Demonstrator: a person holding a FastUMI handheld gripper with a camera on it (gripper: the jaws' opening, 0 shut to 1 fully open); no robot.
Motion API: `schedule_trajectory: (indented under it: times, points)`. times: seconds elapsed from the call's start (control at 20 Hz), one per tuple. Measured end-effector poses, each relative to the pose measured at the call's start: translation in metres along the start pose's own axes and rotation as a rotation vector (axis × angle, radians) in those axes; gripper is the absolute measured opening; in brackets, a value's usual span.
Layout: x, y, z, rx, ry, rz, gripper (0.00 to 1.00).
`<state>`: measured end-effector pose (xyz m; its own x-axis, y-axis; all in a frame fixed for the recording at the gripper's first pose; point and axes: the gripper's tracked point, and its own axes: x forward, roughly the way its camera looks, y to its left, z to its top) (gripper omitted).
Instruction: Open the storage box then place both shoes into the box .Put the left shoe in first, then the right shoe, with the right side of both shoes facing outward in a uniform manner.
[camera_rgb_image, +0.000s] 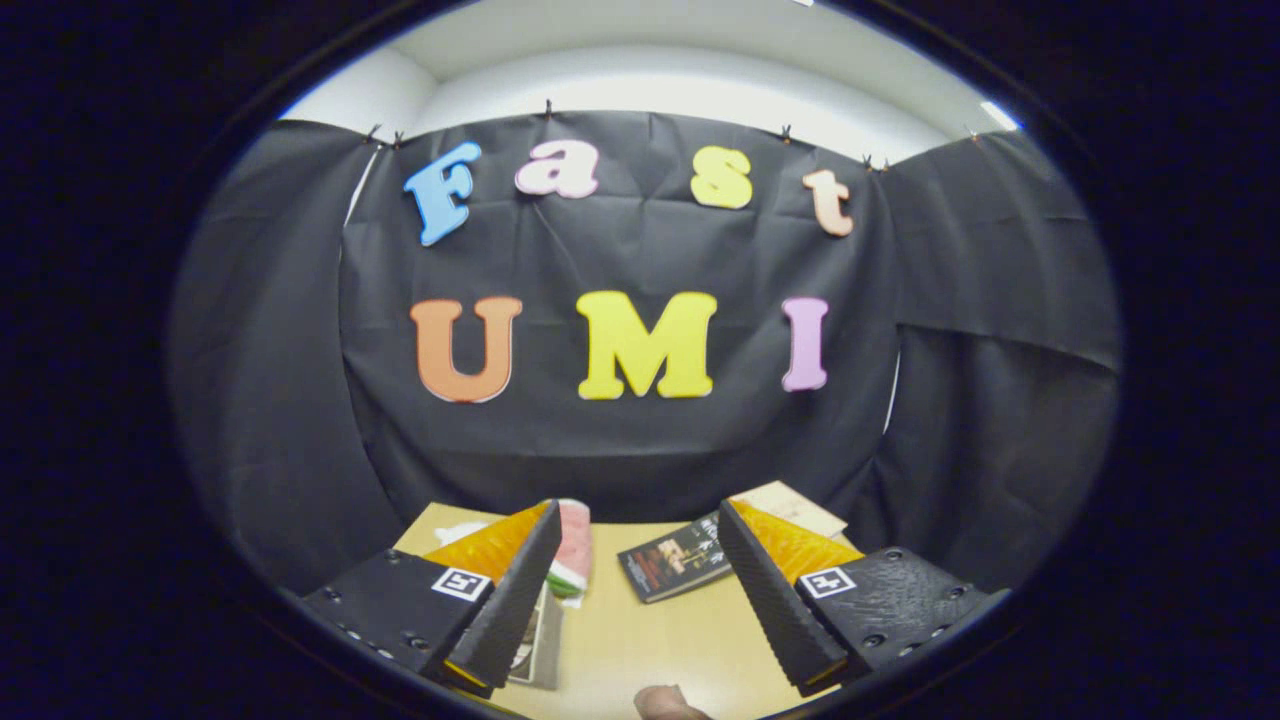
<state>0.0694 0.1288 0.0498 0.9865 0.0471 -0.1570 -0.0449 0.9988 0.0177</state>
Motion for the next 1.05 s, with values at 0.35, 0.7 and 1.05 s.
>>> schedule_trajectory:
  times: [0.35,0.7,1.05]
  points:
    - [-0.035,-0.085,0.059,-0.003,-0.208,-0.015,0.96]
    - [-0.072,-0.095,0.067,0.017,-0.262,0.027,0.97]
    - [-0.070,-0.069,0.027,0.007,-0.155,0.085,0.97]
